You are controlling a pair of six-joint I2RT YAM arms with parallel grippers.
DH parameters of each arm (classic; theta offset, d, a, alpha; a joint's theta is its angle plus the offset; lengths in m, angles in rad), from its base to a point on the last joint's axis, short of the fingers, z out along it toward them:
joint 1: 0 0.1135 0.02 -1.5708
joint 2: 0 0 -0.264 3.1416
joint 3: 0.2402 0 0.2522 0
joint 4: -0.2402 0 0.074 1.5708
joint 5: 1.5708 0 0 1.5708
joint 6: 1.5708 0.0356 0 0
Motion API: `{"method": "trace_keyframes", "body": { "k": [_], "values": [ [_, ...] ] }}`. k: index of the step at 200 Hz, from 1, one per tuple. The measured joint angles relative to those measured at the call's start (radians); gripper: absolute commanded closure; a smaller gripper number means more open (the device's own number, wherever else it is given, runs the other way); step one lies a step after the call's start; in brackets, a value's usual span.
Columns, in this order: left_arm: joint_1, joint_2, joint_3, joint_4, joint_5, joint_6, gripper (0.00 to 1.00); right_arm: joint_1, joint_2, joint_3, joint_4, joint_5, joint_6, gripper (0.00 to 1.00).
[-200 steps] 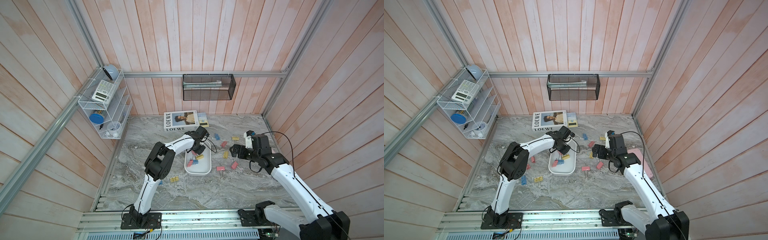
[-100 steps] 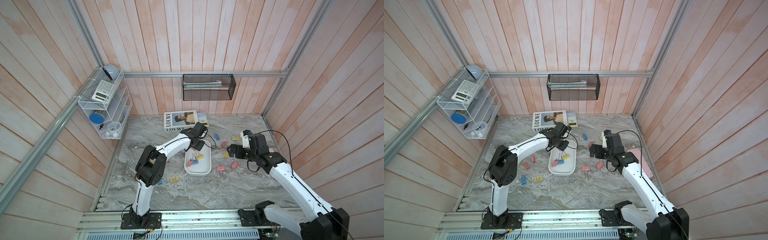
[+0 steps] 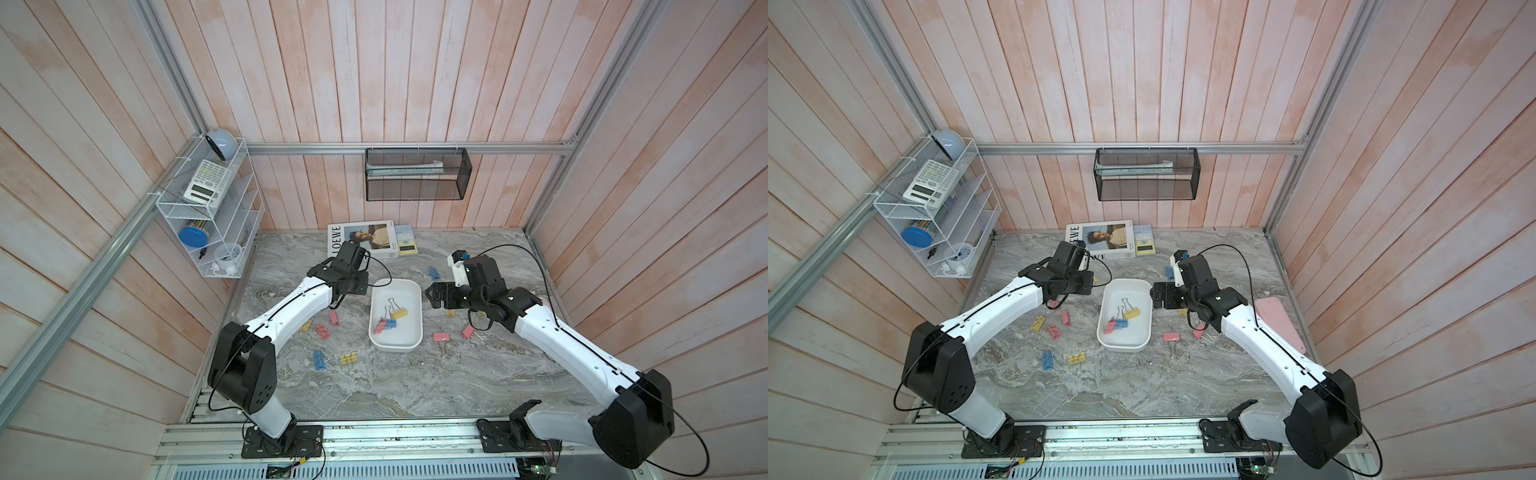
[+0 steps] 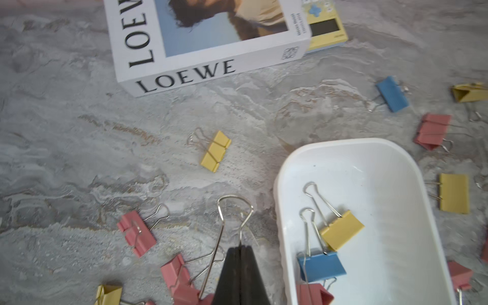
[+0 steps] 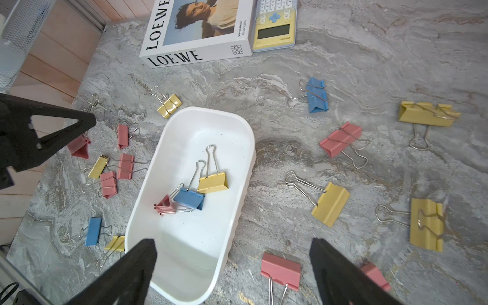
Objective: Take out the binder clips from the storage box
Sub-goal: Place the binder clip at the center of the board.
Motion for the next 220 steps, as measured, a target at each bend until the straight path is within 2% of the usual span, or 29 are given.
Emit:
{"method": "trace_keyframes", "body": {
  "k": [38,89,135,166,183,201,220],
  "values": [
    [0.089,0.067,0.001,0.014,-0.006,-0.105,1.0,0.06,0.037,0.04,0.005,0.017,-0.002,0.02],
    [0.174,0.3,0.136,0.038,0.002,-0.213,1.0,0.096,0.04,0.046,0.005,0.035,-0.001,0.02],
    [0.229,0.463,0.297,0.041,0.013,-0.233,1.0,0.127,0.071,0.067,-0.017,0.042,0.008,0.02],
    [0.232,0.514,0.354,0.045,0.02,-0.233,1.0,0.129,0.13,0.093,-0.025,0.031,0.023,0.02],
    [0.233,0.536,0.361,0.052,0.032,-0.233,0.96,0.129,0.153,0.103,-0.037,0.027,0.023,0.02],
    [0.235,0.551,0.359,0.058,0.044,-0.238,0.84,0.129,0.163,0.111,-0.041,0.039,0.024,0.02],
    [0.24,0.552,0.348,0.075,0.06,-0.249,0.63,0.127,0.162,0.111,-0.033,0.035,0.024,0.02]
  ]
}}
